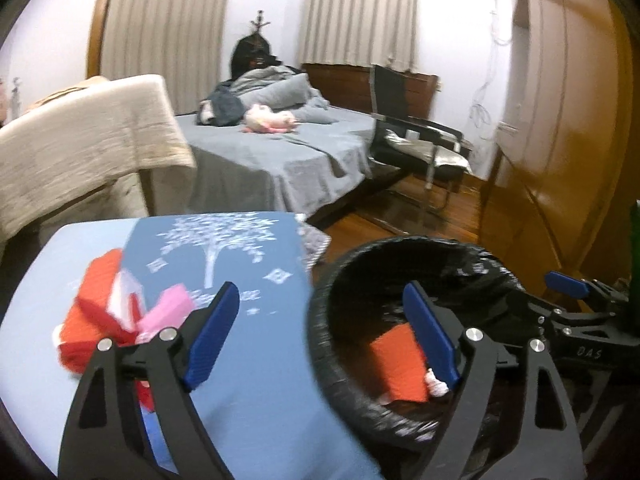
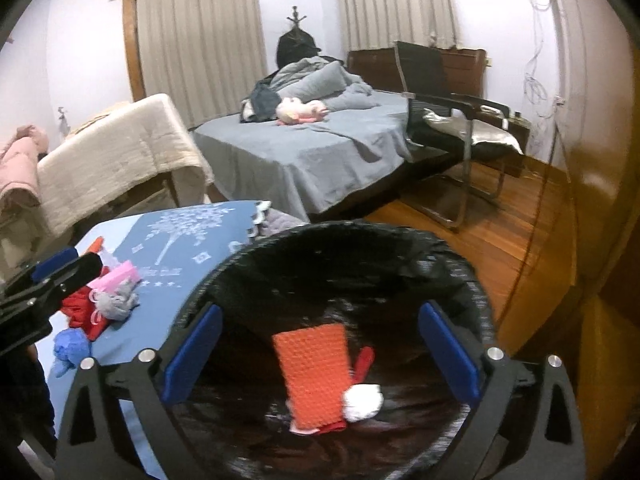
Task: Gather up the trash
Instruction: 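Return the left gripper to the pile and reach for the blue plastic bag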
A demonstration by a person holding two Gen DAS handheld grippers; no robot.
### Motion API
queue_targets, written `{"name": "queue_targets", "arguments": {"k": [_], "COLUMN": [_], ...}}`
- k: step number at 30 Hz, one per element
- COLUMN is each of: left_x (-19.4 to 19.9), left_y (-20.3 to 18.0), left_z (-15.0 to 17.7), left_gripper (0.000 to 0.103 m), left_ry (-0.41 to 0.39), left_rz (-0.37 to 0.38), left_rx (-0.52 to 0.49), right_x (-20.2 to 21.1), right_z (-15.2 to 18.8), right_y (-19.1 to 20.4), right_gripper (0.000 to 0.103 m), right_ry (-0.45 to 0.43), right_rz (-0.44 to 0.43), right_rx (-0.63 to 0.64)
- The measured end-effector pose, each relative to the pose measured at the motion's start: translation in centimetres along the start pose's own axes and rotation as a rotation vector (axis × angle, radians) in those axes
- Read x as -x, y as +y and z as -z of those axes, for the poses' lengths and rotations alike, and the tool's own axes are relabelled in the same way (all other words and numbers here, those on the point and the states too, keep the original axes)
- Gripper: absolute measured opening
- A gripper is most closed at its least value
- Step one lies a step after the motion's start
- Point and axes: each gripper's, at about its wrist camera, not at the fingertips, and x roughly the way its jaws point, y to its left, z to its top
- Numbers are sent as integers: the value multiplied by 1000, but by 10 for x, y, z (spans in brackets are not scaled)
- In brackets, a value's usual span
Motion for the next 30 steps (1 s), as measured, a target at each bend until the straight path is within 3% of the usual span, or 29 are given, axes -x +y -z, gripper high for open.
{"name": "queue_targets", "arguments": {"k": [17,30], "left_x": [46,43], "left_y": [87,120], "left_z": [39,77], "left_gripper": [82,82], "left_ry": [10,85], "left_rz": [-255,-361], "left_rx": [97,154], "right_x": [-17,-30], "right_z": [13,33], "right_y": [101,138], "right_gripper": [97,97], "right_ry": [-5,11], "right_rz": [-173,-224], "right_rx": [122,213]}}
